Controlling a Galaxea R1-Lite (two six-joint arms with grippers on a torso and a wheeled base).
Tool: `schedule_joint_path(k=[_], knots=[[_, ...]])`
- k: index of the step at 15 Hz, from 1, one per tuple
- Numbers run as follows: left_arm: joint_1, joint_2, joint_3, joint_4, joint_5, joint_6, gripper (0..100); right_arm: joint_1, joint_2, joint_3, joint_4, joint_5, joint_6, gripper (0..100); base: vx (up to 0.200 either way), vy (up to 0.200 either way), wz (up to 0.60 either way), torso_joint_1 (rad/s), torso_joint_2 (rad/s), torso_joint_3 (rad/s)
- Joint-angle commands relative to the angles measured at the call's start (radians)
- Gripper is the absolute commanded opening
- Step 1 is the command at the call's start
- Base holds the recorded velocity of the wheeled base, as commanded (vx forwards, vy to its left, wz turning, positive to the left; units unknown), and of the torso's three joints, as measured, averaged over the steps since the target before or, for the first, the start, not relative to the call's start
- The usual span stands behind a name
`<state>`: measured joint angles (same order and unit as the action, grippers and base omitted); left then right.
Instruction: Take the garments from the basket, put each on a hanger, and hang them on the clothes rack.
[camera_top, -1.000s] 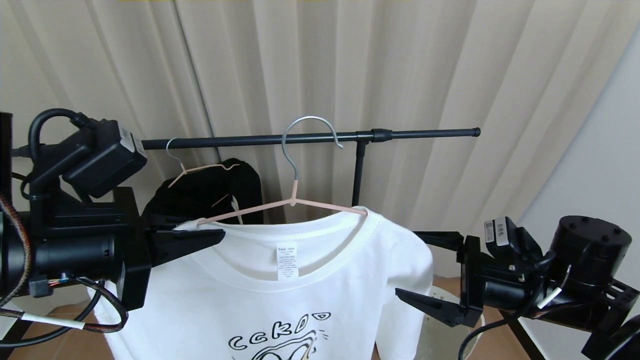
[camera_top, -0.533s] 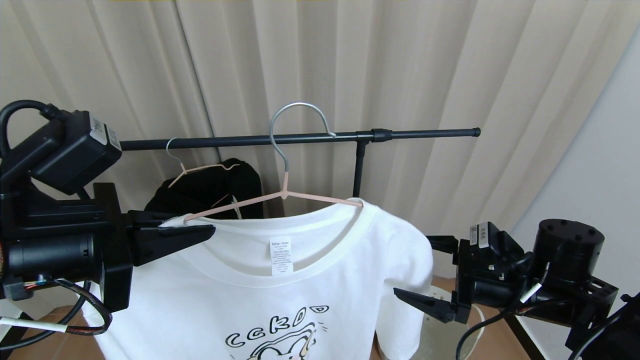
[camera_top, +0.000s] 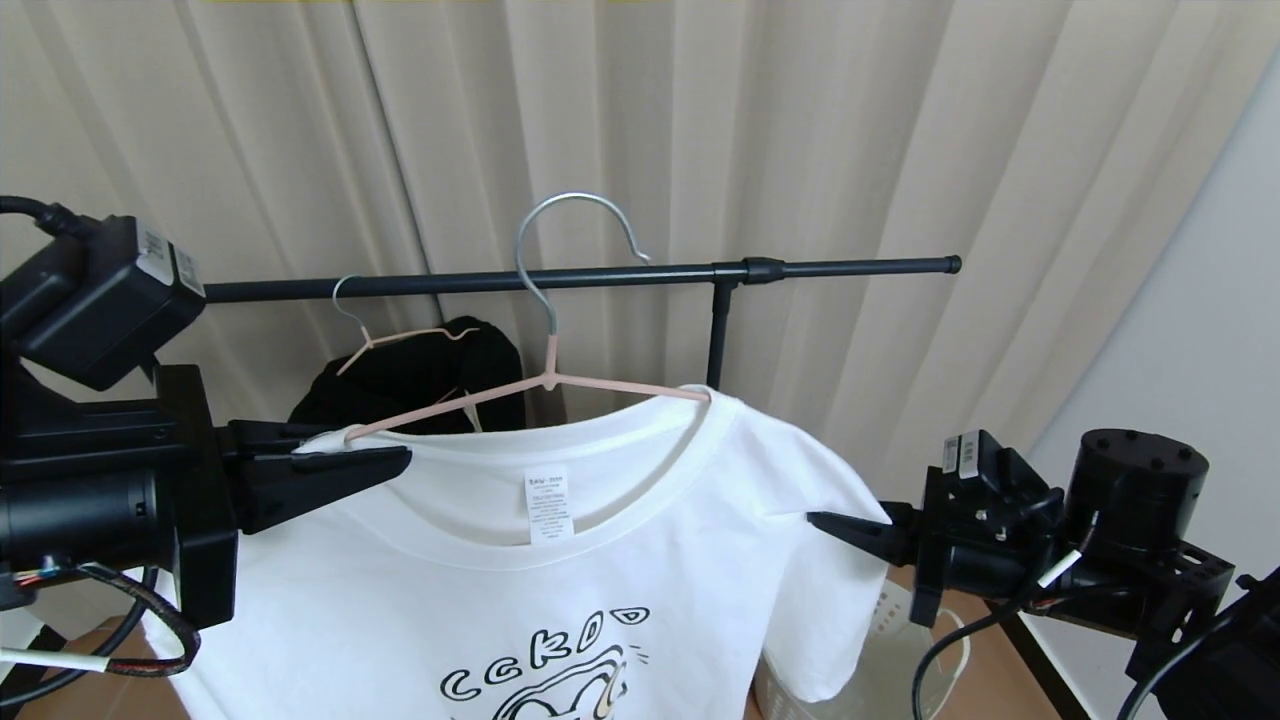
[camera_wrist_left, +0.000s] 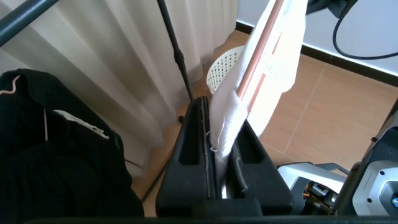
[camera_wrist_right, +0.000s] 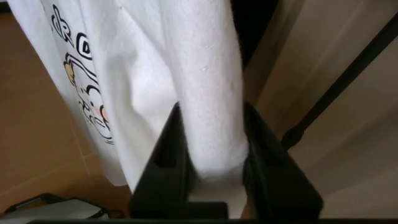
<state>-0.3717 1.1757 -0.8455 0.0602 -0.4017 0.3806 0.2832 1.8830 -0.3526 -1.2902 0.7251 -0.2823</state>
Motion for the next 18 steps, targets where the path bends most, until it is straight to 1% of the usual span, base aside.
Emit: schedule_joint_path(k=[1,7,12,15,18], knots=[[0.002,-0.013,0.002,0.001,0.000,0.000,0,-0.019,0.001,-0.006,0.000,0.000,0.000,0,0.000,0.000,0.00,0.000,0.00,0.000],[0.039,-0.045,0.029,0.000,0.000,0.000,0,-0.042,0.015,-0.020,0.000,0.000,0.002,0,0.000,0.000,0.00,0.000,0.00,0.000],[0.040,-0.041,0.045,0.000,0.001,-0.002,0,-0.035,0.004,-0.008,-0.001,0.000,0.002,0,0.000,0.000,0.00,0.000,0.00,0.000],[0.045,-0.041,0.046,0.000,0.014,-0.034,0,-0.033,0.001,-0.003,-0.004,0.000,-0.001,0,0.000,0.000,0.00,0.000,0.00,0.000],[0.045,-0.039,0.063,0.000,0.034,-0.045,0,-0.032,-0.002,0.003,-0.029,0.002,-0.005,0,0.000,0.000,0.00,0.000,0.00,0.000]])
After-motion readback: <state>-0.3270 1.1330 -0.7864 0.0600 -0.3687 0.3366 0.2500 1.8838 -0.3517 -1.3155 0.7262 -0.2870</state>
